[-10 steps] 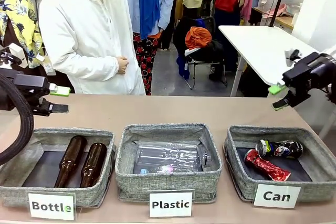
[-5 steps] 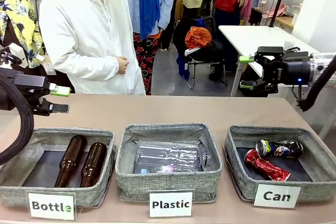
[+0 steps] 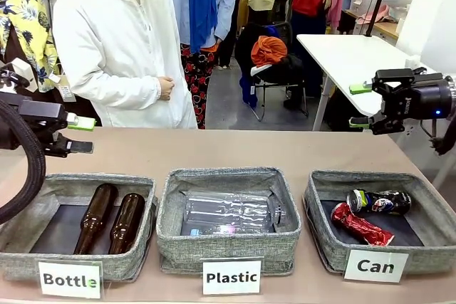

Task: Sort the can waste into the basket.
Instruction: Pick up the can waste from the table and place it in the right Fabric basket.

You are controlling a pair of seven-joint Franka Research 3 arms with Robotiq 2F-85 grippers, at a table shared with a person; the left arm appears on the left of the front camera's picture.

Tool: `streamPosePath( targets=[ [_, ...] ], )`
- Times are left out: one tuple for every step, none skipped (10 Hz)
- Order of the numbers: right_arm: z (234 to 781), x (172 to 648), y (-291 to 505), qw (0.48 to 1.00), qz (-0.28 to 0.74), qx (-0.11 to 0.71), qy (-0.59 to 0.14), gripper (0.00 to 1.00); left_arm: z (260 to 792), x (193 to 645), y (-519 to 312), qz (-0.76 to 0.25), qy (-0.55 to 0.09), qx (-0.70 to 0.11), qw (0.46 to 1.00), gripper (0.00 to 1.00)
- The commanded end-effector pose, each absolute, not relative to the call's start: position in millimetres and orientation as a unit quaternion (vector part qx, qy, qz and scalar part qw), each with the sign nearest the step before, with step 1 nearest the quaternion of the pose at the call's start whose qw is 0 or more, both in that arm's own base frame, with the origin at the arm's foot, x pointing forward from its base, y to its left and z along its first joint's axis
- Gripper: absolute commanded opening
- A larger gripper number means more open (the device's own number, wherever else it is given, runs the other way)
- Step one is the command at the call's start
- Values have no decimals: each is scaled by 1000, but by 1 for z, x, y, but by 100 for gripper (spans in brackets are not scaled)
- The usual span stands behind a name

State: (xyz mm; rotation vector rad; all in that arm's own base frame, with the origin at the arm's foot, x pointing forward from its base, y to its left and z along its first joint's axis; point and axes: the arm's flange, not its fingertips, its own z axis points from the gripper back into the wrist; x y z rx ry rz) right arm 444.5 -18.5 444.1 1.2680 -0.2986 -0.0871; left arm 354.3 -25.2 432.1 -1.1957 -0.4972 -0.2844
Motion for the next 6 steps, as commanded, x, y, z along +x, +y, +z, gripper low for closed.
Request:
streamPosePath(
  targets=[
    [451, 451, -16, 796, -44, 591, -128, 100, 431, 353, -25, -138, -237, -556, 785, 100],
    [451, 451, -16, 796, -44, 591, -128, 100, 431, 353, -25, -138, -237, -556, 785, 100],
    [451, 451, -16, 796, -44, 591, -128, 100, 431, 353, -25, -138, -237, -556, 785, 100],
    [451, 451, -16, 796, -44, 591, -128, 100, 431, 353, -25, -138, -237, -556, 785, 100],
    [451, 451, -16, 796, -44, 591, -128, 100, 431, 353, -25, -138, -237, -556, 785, 100],
    [451, 451, -16, 796, -44, 591, -128, 100, 431, 353, -25, -138, -237, -556, 785, 100]
  ],
)
